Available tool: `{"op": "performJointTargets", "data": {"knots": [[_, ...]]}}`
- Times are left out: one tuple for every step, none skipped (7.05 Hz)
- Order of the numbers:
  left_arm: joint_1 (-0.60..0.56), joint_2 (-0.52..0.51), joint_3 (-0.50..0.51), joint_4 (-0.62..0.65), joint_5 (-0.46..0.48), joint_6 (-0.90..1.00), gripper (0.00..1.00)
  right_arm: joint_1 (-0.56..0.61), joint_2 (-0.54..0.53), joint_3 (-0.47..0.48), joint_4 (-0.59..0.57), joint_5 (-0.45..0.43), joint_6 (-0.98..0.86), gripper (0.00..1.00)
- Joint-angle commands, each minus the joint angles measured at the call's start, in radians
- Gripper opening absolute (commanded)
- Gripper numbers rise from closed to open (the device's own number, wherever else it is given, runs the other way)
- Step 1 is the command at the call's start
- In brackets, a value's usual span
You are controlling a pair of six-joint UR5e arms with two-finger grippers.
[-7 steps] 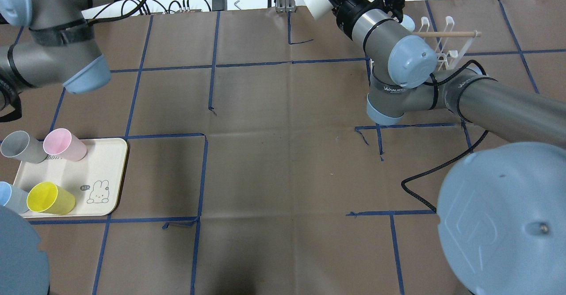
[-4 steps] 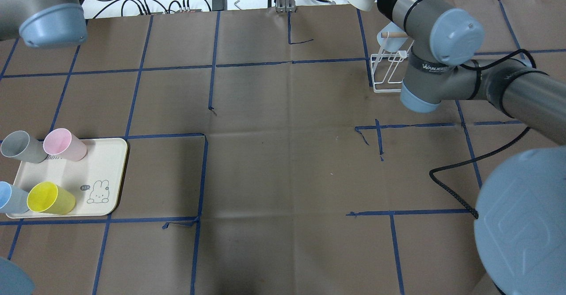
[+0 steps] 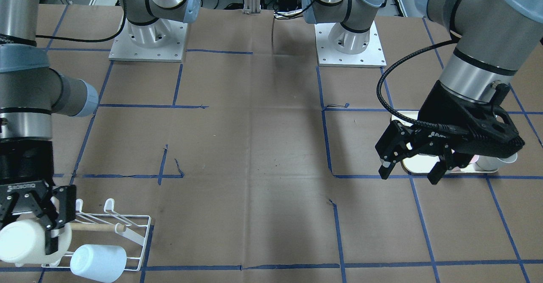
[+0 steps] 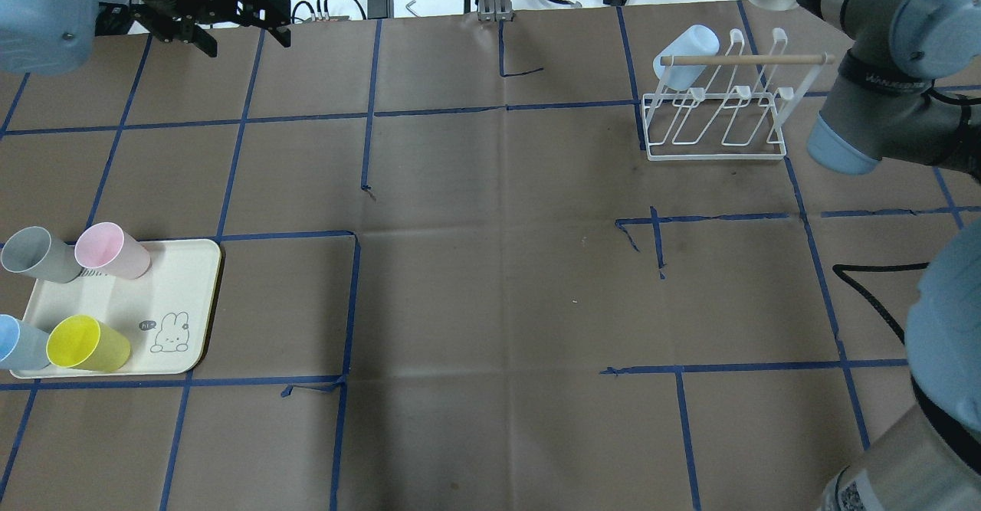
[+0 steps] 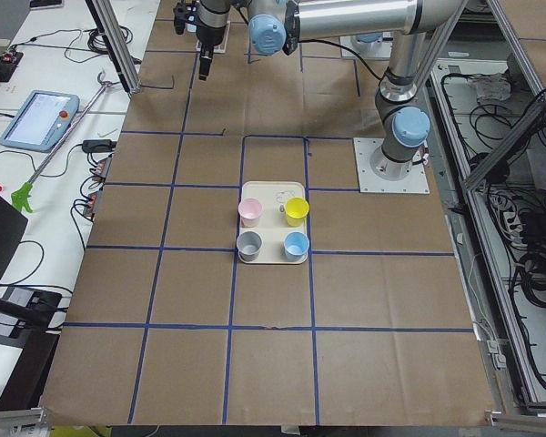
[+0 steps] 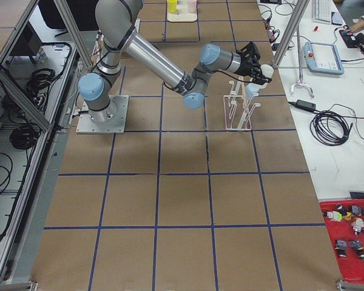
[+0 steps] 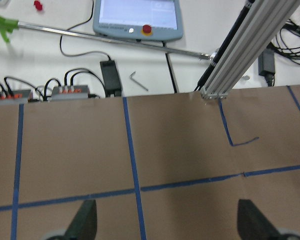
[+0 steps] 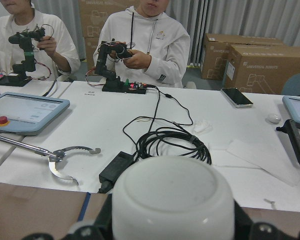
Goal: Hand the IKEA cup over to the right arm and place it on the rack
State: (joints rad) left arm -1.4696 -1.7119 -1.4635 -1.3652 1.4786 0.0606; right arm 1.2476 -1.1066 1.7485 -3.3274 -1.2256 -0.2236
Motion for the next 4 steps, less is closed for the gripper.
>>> {"op": "performJointTargets", "data": {"knots": [[-0.017, 0.04, -0.02, -0.14, 0.019, -0.056, 1.0, -0.063, 0.063, -0.043, -0.006, 0.003, -0.042, 0.16], [-0.041, 0.049, -0.029, -0.143, 0.023, -0.07, 1.0, -0.068, 0.077, -0.043, -0.007, 0.003, -0.042, 0.16], [-0.063, 0.055, -0.043, -0.137, 0.038, -0.096, 1.0, -0.066, 0.086, -0.04, -0.041, 0.002, -0.042, 0.16], [-0.066, 0.058, -0.063, -0.124, 0.104, -0.103, 1.0, -0.062, 0.099, -0.04, -0.067, 0.002, -0.039, 0.16]]}}
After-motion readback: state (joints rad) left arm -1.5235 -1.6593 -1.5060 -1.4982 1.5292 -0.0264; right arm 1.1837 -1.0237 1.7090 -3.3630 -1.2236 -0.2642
